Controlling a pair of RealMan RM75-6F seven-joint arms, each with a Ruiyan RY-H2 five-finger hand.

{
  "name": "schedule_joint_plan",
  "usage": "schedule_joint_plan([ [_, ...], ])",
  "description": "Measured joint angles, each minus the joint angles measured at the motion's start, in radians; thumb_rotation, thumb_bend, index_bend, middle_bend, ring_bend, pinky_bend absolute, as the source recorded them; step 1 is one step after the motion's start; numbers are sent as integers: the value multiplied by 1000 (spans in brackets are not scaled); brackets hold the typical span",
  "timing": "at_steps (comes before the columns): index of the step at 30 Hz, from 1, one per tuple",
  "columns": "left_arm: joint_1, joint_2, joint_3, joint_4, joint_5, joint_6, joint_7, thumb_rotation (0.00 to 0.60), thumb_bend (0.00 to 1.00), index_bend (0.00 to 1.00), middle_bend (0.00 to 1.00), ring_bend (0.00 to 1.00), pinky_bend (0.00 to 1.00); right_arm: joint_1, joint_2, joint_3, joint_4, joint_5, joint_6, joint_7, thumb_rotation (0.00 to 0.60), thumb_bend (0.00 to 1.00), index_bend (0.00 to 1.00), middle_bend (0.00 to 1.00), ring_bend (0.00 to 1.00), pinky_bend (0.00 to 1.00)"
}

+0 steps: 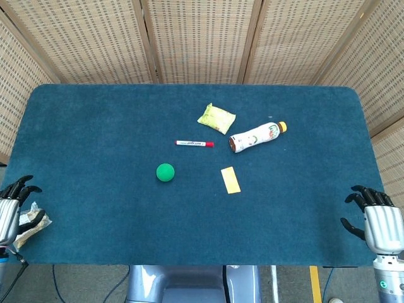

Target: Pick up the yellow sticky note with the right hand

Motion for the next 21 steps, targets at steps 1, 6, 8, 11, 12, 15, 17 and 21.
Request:
schedule_joint_plan([
  [1, 3, -17, -6, 15, 9, 24, -5, 600, 378, 736, 411, 497, 615, -2, -19, 8, 22, -11, 32, 5, 600, 238, 675, 561, 512, 542],
  [6, 7, -44, -9, 56, 34, 42, -28, 600, 160, 14, 0, 12, 235, -7, -46, 11, 66, -29, 56, 28, 600, 207, 171, 17, 3, 53],
  [8, 5, -29, 4, 47, 28, 9, -29, 600, 132, 0, 0, 0, 150, -5, -32, -2, 56, -27, 18, 35, 600, 187, 84, 0, 0, 2],
  [11, -1, 5, 21, 21, 13, -56, -29, 600, 123, 0, 0, 0, 97, -1, -2, -22, 34, -21, -46, 34, 600, 179, 53, 0, 0, 0],
  [12, -3, 17, 25, 12, 7, -70, -29, 600, 122, 0, 0, 0, 93, 1, 8, -26, 24, -19, -60, 32, 600, 179, 51, 0, 0, 0],
  [15, -6, 35, 27, -9, -2, -76, -28, 600, 122, 0, 0, 0, 90, 3, 31, -34, -9, -9, -81, 24, 600, 179, 51, 0, 0, 0],
  [17, -5, 41, 28, -16, 0, -69, -28, 600, 122, 0, 0, 0, 90, 5, 40, -37, -22, -1, -92, 20, 600, 179, 51, 0, 0, 0],
  [21, -3, 45, 29, -22, -1, -69, -25, 600, 122, 0, 0, 0, 90, 11, 39, -38, -32, -1, -103, 23, 600, 179, 51, 0, 0, 0],
])
